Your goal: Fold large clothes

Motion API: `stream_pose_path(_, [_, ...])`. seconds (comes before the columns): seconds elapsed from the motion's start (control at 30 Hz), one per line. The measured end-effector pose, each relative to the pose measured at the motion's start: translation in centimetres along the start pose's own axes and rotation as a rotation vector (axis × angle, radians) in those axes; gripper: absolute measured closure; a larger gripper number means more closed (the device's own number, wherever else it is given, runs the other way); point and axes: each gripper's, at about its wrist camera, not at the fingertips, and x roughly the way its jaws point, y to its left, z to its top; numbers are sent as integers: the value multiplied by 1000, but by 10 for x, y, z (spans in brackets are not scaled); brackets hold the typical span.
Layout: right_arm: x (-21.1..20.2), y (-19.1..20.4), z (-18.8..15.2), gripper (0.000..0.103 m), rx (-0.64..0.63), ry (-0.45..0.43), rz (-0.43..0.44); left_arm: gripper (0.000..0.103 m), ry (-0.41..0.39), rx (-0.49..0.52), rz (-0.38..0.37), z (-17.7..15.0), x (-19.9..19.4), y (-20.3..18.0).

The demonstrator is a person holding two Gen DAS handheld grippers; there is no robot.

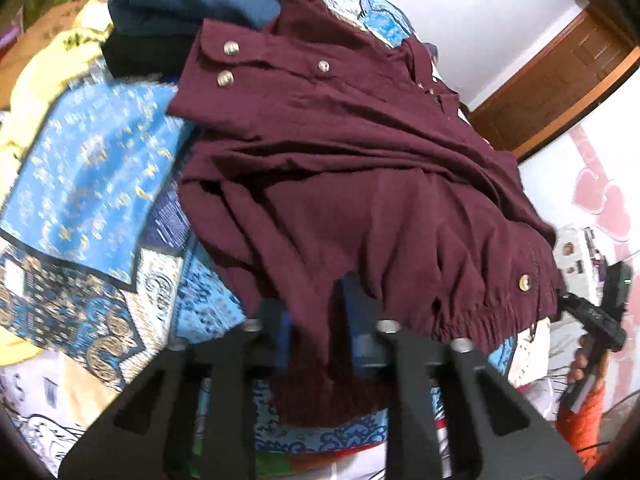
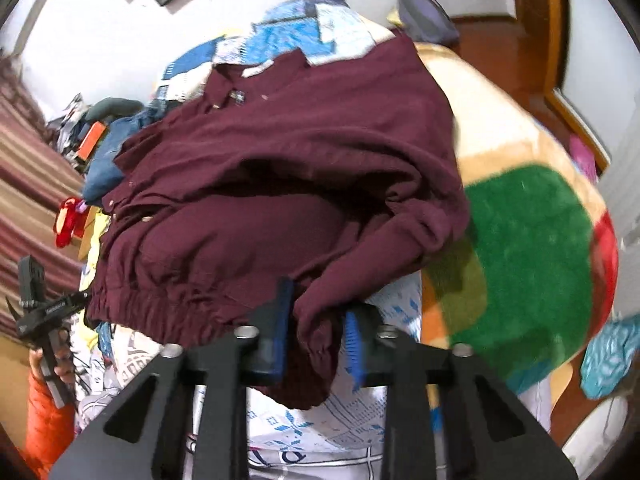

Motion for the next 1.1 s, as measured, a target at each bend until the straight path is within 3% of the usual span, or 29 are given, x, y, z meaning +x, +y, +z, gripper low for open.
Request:
stream_pose_path(0.2, [-25, 24, 24, 91, -76, -117, 25, 99, -111, -7, -72, 33, -41, -16])
stream_pose_path(0.53, [-33, 36, 113, 92, -99, -283, 60, 101, -338, 80, -133, 129, -91, -59])
stream_pose_path(0.87, [25, -8, 207, 92, 24, -289, 5, 101, -347, 34, 4, 252, -15, -50])
stream_pose_path(1.1, [89, -32, 236, 92, 37, -191, -103, 101, -280, 68, 158, 286, 61, -42])
